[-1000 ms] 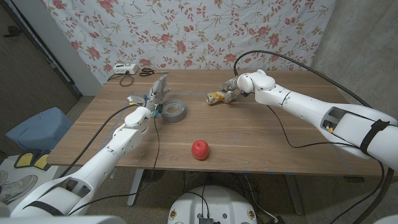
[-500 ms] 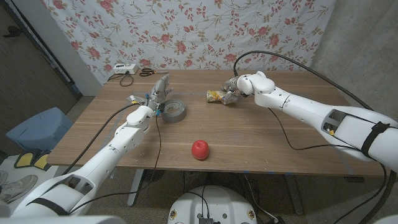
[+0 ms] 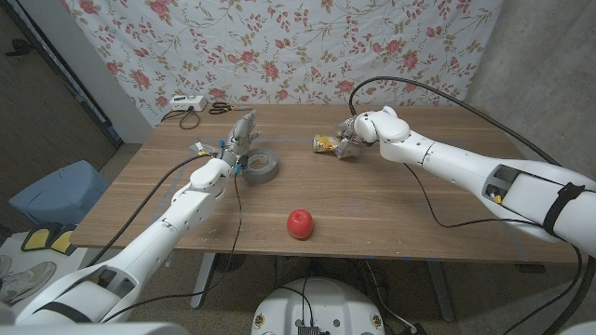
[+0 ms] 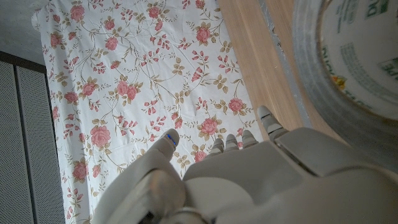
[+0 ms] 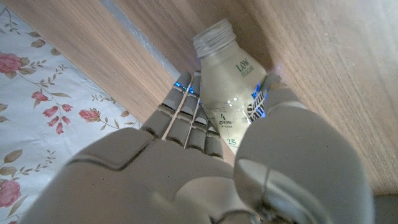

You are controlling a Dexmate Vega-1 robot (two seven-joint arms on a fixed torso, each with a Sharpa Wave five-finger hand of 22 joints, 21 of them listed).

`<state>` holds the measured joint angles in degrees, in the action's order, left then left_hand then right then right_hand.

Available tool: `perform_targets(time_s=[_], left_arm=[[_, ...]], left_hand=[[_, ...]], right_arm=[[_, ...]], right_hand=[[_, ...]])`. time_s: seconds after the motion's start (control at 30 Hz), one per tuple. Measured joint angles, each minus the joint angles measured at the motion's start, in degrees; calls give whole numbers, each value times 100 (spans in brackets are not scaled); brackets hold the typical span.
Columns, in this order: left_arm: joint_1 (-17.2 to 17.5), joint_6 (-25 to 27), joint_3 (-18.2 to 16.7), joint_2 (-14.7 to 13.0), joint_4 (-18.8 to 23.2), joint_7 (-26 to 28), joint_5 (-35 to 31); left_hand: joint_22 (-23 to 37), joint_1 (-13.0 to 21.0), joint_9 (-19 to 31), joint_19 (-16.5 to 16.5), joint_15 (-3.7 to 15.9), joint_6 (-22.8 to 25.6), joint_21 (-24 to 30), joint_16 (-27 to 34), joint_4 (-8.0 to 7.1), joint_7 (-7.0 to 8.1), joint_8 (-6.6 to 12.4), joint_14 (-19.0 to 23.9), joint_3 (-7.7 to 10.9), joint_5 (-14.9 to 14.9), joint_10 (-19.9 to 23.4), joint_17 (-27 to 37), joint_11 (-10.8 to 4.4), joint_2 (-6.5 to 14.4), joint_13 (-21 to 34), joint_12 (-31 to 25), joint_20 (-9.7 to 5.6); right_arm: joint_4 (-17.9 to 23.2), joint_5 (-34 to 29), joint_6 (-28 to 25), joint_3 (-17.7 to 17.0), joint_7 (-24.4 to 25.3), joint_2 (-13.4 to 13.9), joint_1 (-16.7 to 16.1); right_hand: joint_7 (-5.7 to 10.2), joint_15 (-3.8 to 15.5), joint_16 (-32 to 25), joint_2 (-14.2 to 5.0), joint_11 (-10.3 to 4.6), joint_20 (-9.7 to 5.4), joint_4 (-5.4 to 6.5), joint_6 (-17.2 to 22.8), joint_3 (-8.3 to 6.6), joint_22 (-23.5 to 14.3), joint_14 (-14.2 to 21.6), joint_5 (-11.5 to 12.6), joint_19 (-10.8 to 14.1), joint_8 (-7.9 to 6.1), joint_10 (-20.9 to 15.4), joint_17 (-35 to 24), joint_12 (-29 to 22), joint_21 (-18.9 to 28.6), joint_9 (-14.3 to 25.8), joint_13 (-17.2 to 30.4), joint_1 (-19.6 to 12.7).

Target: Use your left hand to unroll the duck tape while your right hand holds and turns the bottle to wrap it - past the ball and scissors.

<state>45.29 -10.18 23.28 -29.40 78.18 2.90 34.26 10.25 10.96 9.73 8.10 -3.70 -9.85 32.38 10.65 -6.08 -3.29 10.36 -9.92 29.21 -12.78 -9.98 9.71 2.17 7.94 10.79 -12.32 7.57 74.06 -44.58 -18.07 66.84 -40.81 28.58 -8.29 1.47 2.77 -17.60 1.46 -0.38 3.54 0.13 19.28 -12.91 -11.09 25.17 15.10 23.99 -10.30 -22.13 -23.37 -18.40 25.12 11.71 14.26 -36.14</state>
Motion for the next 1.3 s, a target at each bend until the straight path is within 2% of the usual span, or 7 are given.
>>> perform_targets(time_s=[0.23,0.7,0.8,1.03,1.13,1.23,1.3], left_arm=[[39,30,-6,-29,104,48,-16],[-32,131,24,-19,86,72,-47],[-68,132,36,3,37,51,-47],[-136,117,51,46,-64,1,-48],[-159,89,53,63,-105,-11,-48],[-188,83,59,81,-155,-37,-45],[-214,73,66,94,-193,-54,-43]], left_hand=[[0,0,0,0,0,0,-39,0,0,0,0,0,0,0,0,0,0,0,0,0,0],[0,0,0,0,-20,0,-42,0,25,0,0,21,23,0,31,0,31,0,0,26,0],[0,0,0,0,-20,0,-42,0,48,0,0,21,0,0,31,0,31,0,0,26,0],[0,0,0,0,-43,0,-42,0,47,0,0,-2,0,0,9,0,52,0,0,26,0],[0,0,0,0,-42,0,-42,0,47,0,0,-2,0,0,9,0,52,0,0,26,0],[0,0,0,0,-42,0,-85,0,47,0,0,-2,0,0,9,0,52,0,0,26,0],[0,0,0,0,-42,0,-88,0,47,0,0,-1,0,0,9,0,52,0,0,26,0]], right_arm=[[-351,185,89,110,-531,-219,210],[-1310,703,165,273,-817,-793,612],[-1374,732,134,334,-762,-837,646],[-1536,573,42,681,-522,-968,738],[-1560,431,28,815,-339,-986,744],[-1522,344,90,863,-47,-920,711],[-1413,341,137,845,168,-805,656]], right_hand=[[-15,-132,474,458,291,283,52,-827,515,44,-884,149,-428,37,946,206,538,-273,-80,-91,409],[-431,-610,422,489,838,798,522,-678,1008,44,-737,334,-542,33,705,363,582,-458,-154,-153,1232],[-458,-466,317,154,846,527,353,-651,922,34,-582,603,-154,32,696,477,490,-421,-154,-167,732],[-410,-345,10,-474,513,-356,-652,-699,394,-67,-109,992,667,-302,693,430,480,-87,-159,27,-1524],[-825,-811,-683,-144,702,-328,-956,-284,141,-239,477,751,999,-478,207,-63,20,483,-162,155,-2092],[-1118,-1278,-1340,235,954,-64,-867,12,-119,-329,1054,253,1263,-879,-858,-646,-774,1309,-161,519,-2474],[-1058,-1419,-1561,276,1090,94,-625,265,-228,-330,1340,-28,1420,-876,-1213,-826,-999,1849,-26,563,-2514]])
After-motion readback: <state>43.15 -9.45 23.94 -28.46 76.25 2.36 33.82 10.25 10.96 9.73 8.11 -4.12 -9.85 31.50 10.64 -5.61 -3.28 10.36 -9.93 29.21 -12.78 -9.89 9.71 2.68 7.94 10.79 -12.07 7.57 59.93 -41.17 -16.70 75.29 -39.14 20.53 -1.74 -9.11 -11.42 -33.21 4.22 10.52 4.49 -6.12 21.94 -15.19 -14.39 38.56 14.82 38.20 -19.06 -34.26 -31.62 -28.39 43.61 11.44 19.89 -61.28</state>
